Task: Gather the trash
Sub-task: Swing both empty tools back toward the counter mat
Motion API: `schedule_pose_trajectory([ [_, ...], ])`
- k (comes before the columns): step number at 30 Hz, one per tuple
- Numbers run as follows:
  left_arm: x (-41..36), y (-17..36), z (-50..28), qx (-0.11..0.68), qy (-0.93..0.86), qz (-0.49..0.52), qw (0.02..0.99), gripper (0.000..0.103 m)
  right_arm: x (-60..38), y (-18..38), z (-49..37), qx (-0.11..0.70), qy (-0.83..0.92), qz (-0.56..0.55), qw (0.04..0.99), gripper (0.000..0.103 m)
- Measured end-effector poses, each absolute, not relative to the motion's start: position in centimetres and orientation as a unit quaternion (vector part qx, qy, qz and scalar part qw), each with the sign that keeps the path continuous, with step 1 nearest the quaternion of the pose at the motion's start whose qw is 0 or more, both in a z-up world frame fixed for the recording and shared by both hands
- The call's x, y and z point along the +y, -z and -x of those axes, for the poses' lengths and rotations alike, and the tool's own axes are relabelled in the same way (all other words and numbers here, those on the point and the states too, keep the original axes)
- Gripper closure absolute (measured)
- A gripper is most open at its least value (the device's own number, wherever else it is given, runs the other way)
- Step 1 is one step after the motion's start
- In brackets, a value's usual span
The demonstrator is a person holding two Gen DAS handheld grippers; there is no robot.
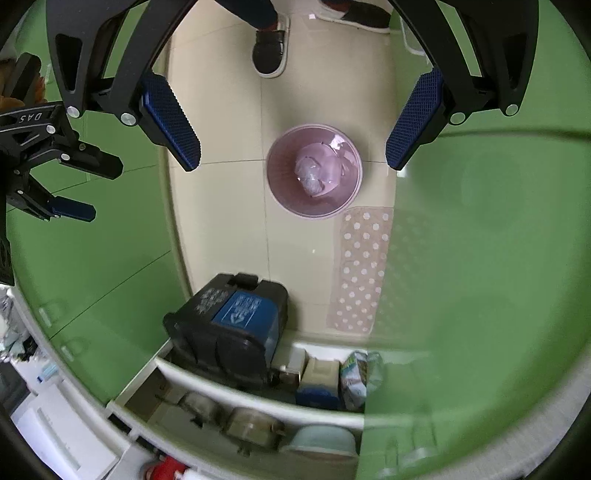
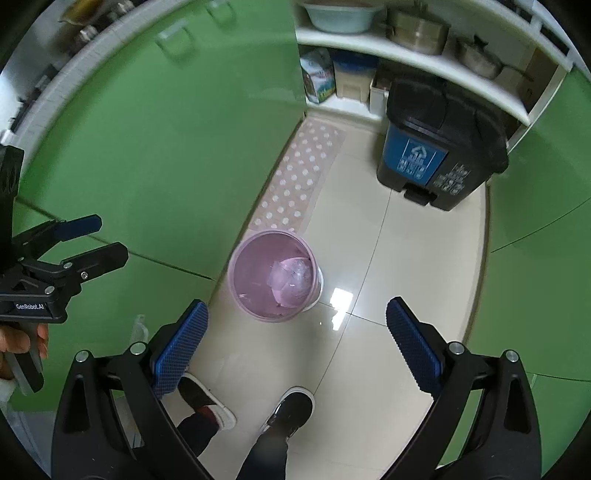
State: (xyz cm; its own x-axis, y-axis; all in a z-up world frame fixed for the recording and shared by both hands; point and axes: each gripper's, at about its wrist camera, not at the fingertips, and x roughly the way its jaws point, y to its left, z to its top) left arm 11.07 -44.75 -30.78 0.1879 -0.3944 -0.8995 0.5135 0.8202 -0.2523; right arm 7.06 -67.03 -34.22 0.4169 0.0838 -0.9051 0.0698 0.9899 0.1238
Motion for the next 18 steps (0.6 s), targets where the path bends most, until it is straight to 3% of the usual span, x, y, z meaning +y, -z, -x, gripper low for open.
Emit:
schedule_pose_trajectory([
  [10,-36.9,14.0,-5.9,0.498,0.263,-0.038,0.825,0.007,-60.6,18.1,-0.9,0.490,-0.052,-0.042,0.869,0.005],
  [18,-26.8,6.9,-3.8,0.466,0.185,-0.017,0.865,0.006,-52.3,8.9,0.8,0.435,-0.130,-0.006,0.891,0.004],
])
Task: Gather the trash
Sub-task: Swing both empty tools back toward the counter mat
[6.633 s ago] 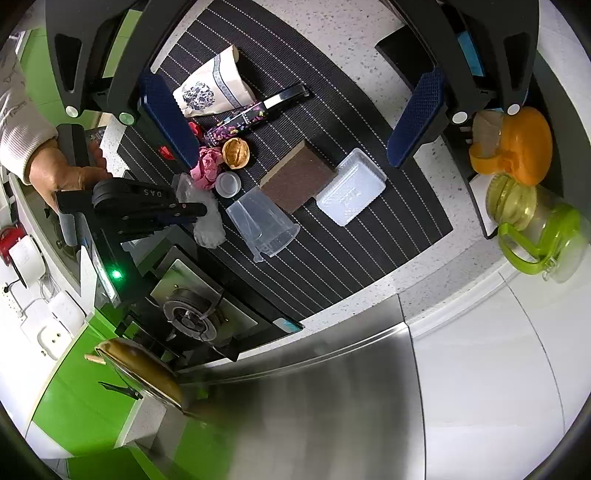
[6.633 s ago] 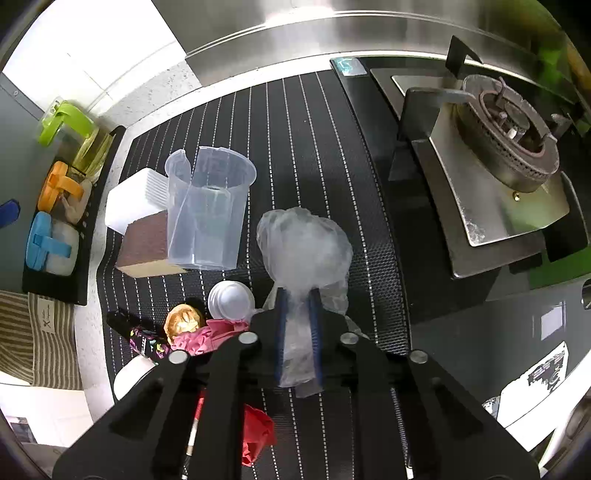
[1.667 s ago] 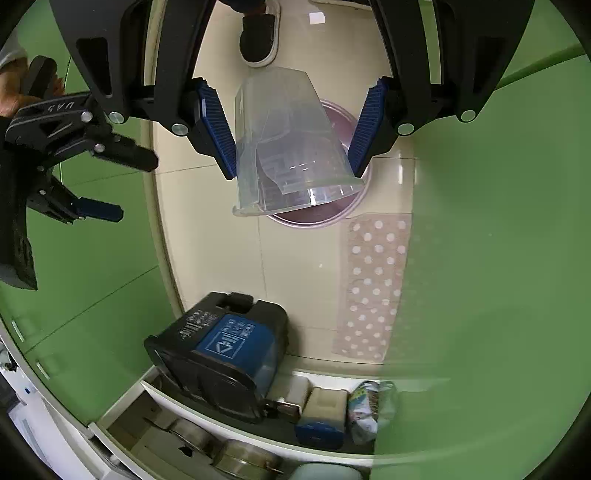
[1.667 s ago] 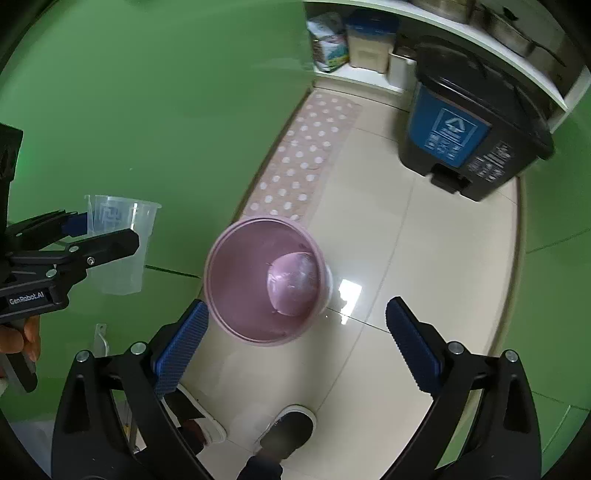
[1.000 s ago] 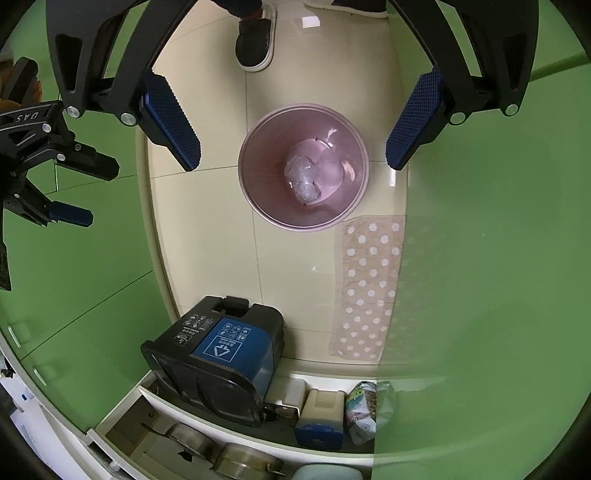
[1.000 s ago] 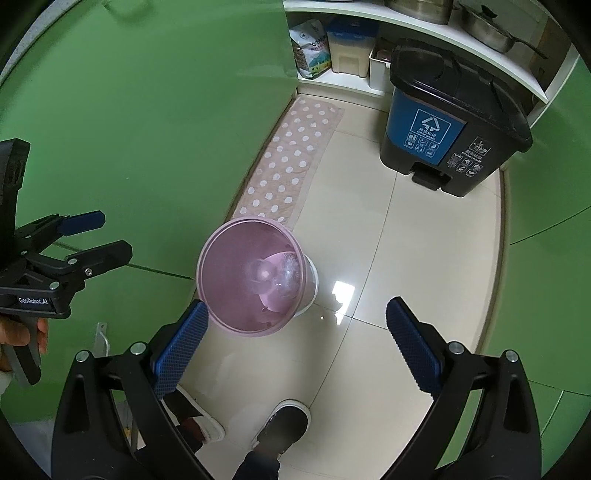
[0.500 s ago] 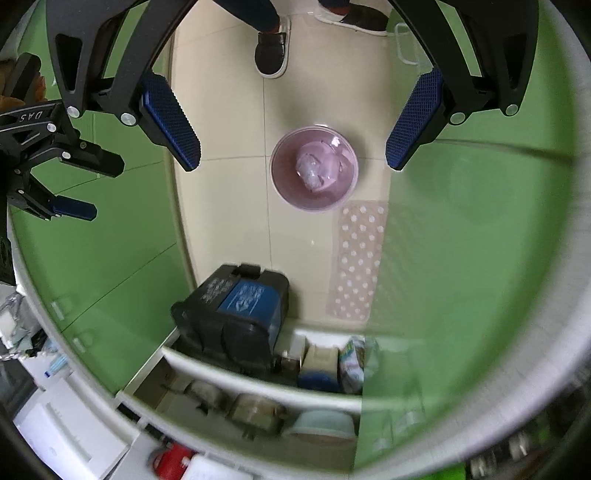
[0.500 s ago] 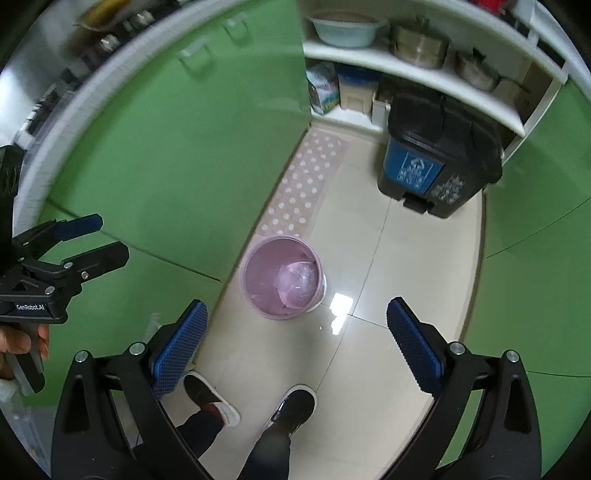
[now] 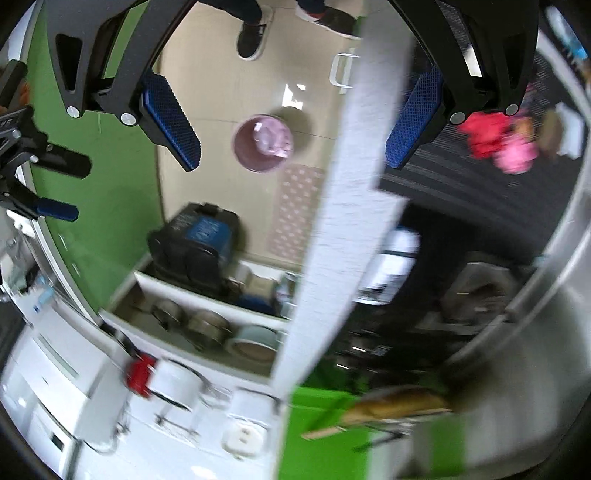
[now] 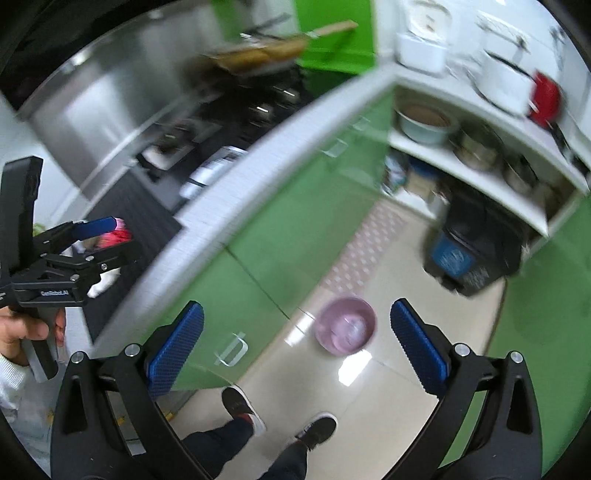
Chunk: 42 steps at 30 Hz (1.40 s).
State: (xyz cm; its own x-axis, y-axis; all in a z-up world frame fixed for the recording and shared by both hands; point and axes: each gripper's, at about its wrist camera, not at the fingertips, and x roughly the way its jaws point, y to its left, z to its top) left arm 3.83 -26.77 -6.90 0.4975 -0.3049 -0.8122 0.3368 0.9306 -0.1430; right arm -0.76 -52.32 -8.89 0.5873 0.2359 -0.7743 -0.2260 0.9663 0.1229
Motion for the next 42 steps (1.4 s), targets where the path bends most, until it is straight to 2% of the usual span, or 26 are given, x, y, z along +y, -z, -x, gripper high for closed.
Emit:
schedule_pose_trajectory([
  [8,-14.1,3.0,-1.7,0.438,0.087,0.009,0.895,0.006,-40.8,5.4,-0.9,0.406,-0.220,0.024,0.887,0.003],
  [19,-2.5,2.4,-1.8,0.431,0.005,0.044,0.901,0.006,-27.6,5.0,-3.4,0.405,-0.304,0.082,0.859,0.003],
  [34,3.2,5.0,-4.6,0.452,-0.094,0.097,0.882,0.006,-17.0,9.1,-10.4,0.440,-0.413,0.184,0.776,0.003],
  [42,7.0,9.4,-7.4,0.493,-0.135,0.124,0.851,0.006,-15.2,10.5,-13.6,0.458,-0.442,0.202,0.745,0.003],
])
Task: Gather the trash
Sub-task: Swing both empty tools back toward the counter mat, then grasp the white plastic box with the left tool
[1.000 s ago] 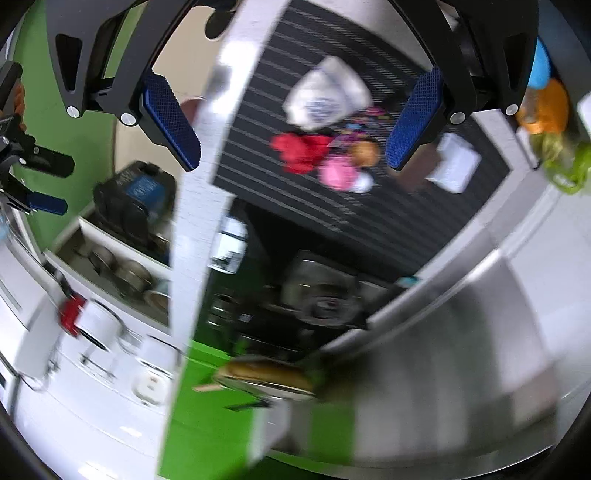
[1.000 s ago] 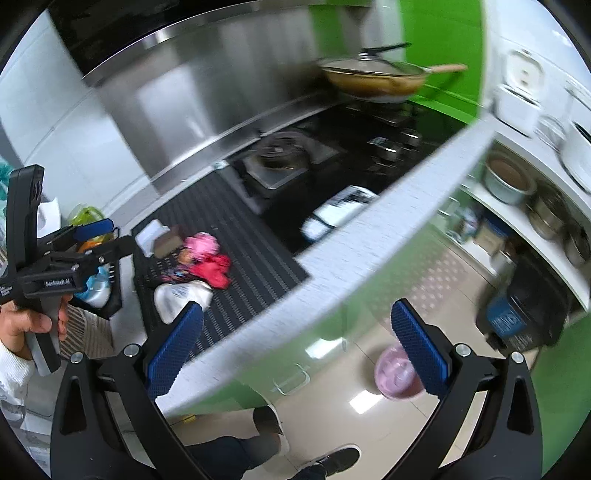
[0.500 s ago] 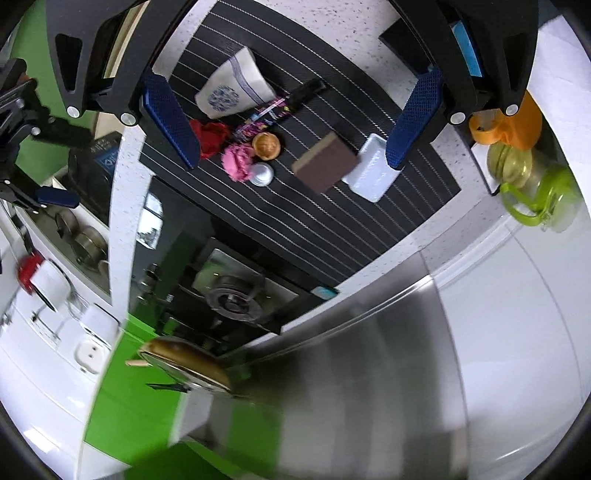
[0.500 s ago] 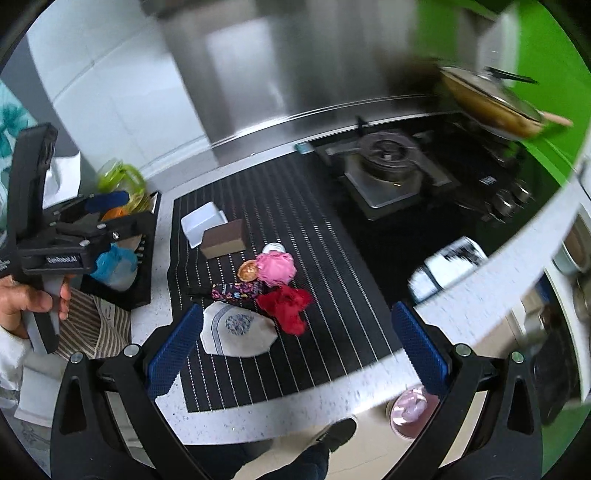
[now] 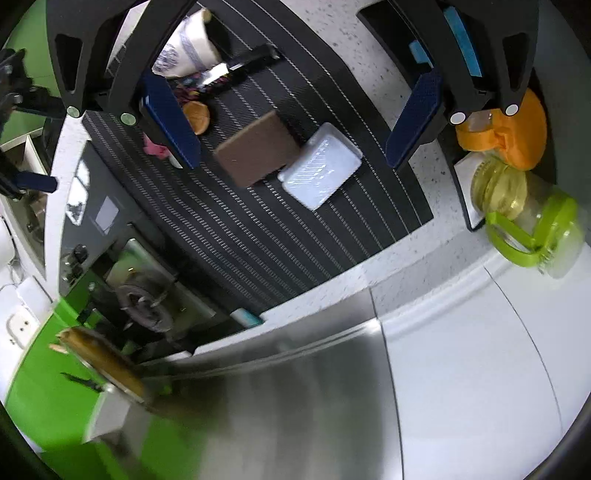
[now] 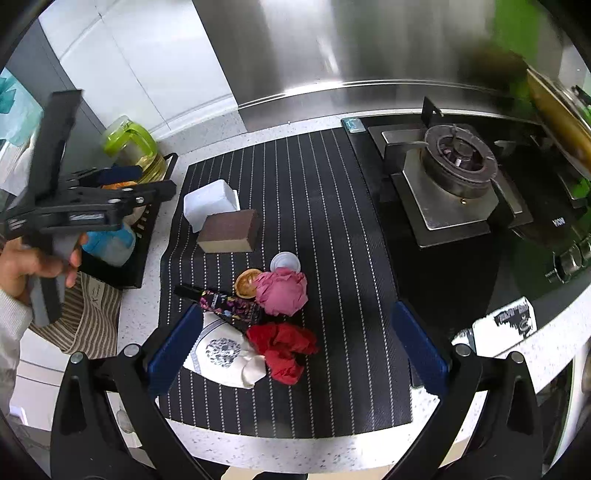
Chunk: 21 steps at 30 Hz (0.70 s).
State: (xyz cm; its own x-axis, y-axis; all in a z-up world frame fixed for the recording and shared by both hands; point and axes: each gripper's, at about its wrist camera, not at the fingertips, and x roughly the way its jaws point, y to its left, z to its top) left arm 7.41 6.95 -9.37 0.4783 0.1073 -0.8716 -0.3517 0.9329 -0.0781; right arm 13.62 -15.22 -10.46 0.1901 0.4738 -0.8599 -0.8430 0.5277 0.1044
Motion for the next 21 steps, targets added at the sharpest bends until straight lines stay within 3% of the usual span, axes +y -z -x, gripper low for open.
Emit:
schedule_pose_trajectory([
  [21,11.2,16.1,-11.4,0.605,-0.075,0.065,0.790,0.007,-14.3,12.7,-16.1,0.489,-0.435,0.183,0.733,0.003],
])
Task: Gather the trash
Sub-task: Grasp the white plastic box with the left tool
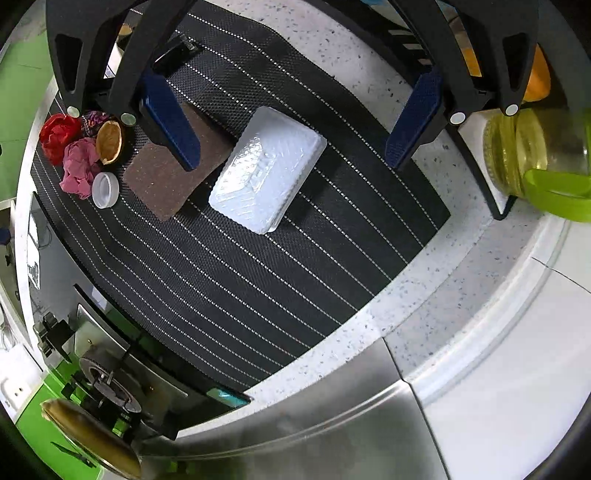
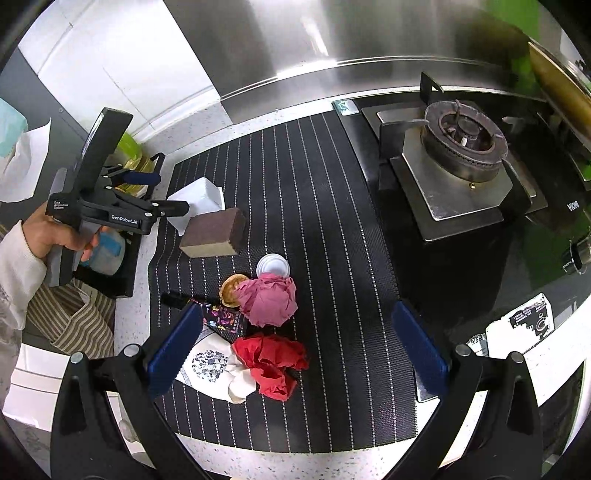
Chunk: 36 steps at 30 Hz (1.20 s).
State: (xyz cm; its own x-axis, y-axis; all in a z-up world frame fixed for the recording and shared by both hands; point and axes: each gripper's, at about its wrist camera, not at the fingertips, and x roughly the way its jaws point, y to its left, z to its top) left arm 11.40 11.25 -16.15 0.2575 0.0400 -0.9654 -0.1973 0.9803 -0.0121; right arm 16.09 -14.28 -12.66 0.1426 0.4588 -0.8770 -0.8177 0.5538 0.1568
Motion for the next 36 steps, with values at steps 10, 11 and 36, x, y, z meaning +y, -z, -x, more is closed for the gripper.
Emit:
schedule_pose_trajectory([
  [10,11.6,17.6,-12.3,0.620,-0.054,0.087,0.778,0.035,-14.0,13.2,-16.4,0.495,-0.431,0.180,0.733,0.003],
  [11,11.6,17.8,-12.6,0.620,-0.050,0.090,0.778,0.036,-14.0,13.2,-16.4,0.496,-0.430,0.180,0.732,0.003],
  [36,10.3,13.5,-11.6,0.556,-0.083,0.118,0.819,0.061,-12.1,15.6,-15.5,0.503,-0.434,0.217,0.715,0.003],
])
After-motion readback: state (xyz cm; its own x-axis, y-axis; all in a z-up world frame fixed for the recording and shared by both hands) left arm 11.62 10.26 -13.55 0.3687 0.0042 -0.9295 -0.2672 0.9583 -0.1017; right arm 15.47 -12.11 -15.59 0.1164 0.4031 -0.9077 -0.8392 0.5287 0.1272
